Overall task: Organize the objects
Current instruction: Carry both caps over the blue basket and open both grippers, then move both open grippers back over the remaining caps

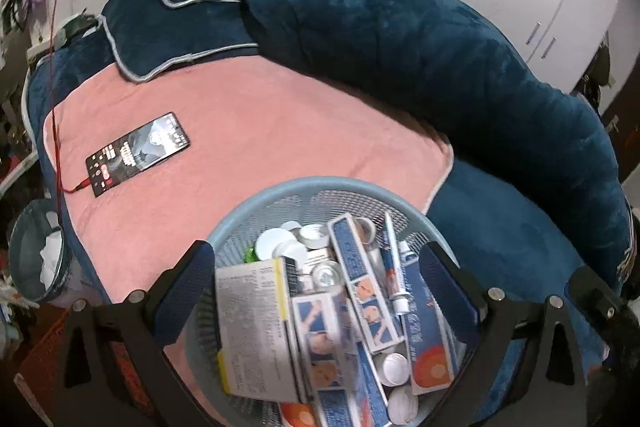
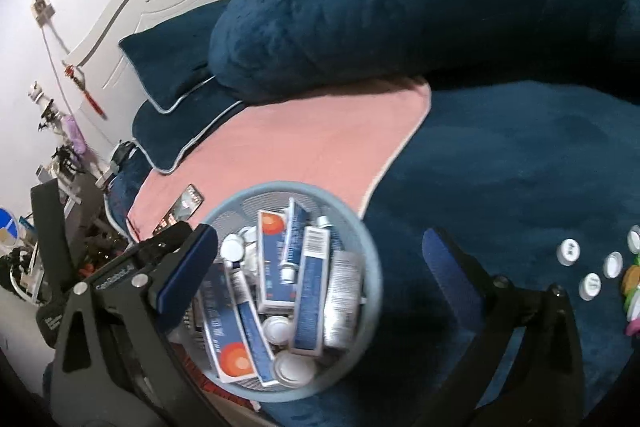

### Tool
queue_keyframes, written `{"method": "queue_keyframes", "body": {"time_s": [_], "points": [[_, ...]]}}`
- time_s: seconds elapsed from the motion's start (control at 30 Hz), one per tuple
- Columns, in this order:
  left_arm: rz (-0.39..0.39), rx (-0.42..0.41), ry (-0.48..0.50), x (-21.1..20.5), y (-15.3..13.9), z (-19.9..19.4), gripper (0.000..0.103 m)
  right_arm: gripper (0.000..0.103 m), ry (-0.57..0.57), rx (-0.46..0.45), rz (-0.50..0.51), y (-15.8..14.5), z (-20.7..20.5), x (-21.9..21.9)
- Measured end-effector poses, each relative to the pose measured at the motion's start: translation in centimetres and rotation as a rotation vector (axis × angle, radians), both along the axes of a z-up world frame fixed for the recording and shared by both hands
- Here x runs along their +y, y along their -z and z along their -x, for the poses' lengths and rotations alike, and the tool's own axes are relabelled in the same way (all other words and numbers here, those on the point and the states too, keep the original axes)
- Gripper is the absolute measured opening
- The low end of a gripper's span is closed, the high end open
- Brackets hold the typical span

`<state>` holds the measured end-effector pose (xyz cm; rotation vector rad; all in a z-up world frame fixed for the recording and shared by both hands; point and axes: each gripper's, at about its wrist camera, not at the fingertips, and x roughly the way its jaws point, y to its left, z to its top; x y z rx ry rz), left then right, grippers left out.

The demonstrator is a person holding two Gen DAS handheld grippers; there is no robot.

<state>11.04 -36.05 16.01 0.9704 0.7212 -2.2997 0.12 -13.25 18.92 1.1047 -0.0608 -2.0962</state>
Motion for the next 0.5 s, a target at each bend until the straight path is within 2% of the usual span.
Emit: {"method": "queue_keyframes", "body": {"time_s": [0.27,0.5], "points": [[0.045,-0.013,0.079,3.5,-1.1,2.0,0.102,0.103,0.024,0.064,-0.077,-0.2,0.6,2.8],[0.082,-0.033,0.177,7.6,-1.5,4.2,0.102,0.103,0.073,0.073,-0.085,0.0,1.4,7.0]]}}
